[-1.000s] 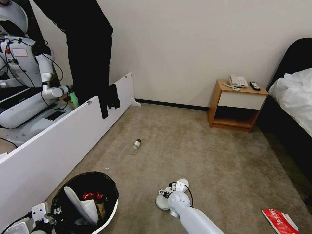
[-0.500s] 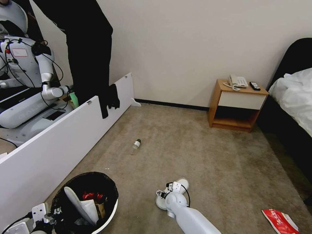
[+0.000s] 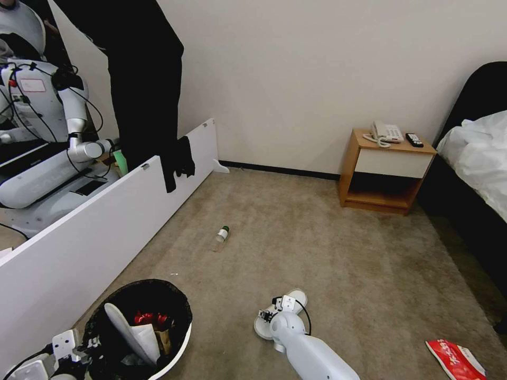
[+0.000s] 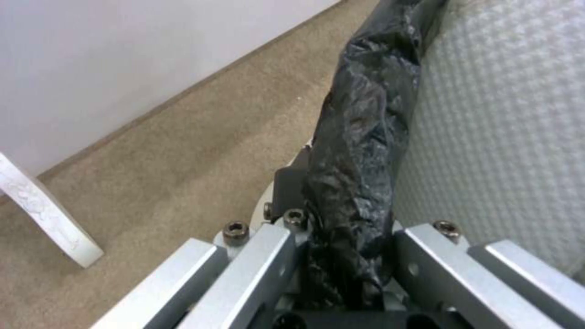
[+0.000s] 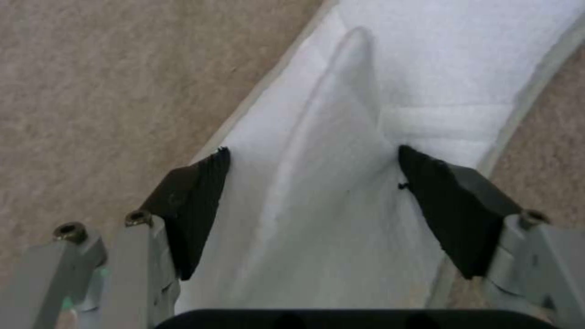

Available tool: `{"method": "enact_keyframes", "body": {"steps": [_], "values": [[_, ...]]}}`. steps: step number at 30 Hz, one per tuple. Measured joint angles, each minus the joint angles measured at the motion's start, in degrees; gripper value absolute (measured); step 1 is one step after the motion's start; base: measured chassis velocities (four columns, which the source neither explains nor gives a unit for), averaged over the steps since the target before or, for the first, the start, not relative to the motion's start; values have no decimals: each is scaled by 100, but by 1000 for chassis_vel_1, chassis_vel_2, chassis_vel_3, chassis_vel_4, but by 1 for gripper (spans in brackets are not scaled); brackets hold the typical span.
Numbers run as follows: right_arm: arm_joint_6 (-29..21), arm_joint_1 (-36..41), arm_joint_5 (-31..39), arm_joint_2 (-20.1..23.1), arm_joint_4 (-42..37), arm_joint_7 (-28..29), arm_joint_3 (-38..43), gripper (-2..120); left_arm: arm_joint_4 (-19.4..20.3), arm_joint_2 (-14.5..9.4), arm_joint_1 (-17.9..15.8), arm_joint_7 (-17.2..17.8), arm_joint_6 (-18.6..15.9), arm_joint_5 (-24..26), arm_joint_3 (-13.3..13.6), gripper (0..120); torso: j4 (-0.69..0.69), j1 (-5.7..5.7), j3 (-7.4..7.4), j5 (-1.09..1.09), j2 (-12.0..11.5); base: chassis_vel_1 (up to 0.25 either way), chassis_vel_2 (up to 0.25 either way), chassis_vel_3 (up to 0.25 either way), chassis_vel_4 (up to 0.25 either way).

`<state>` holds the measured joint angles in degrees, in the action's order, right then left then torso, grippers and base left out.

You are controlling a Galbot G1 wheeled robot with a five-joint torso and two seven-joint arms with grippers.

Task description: Pick up the trash bin, then pick up the garbage from the floor and place it into the trash bin.

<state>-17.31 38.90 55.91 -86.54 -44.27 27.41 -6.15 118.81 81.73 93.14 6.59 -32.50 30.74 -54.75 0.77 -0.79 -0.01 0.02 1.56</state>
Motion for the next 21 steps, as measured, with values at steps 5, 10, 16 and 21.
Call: {"method": "enact_keyframes", "body": {"steps": [5,10,16,21], "values": [[4,-8,-115,29,128,-78,54,73,4,5,6,-3,4,2,-1,2,-2,1,-1,1,3,0,0,0,0],[8,31,-159,42,135,-86,58,65,5,23,3,-6,10,0,10,2,0,1,-2,-3,4,0,0,0,0],[12,82,-184,72,130,-85,48,45,9,30,5,-8,14,-3,14,2,4,1,-2,-5,4,0,0,0,0],[15,153,-197,137,35,-58,16,25,6,26,-12,-10,16,-4,14,2,3,0,0,-2,0,0,0,0,0]]}}
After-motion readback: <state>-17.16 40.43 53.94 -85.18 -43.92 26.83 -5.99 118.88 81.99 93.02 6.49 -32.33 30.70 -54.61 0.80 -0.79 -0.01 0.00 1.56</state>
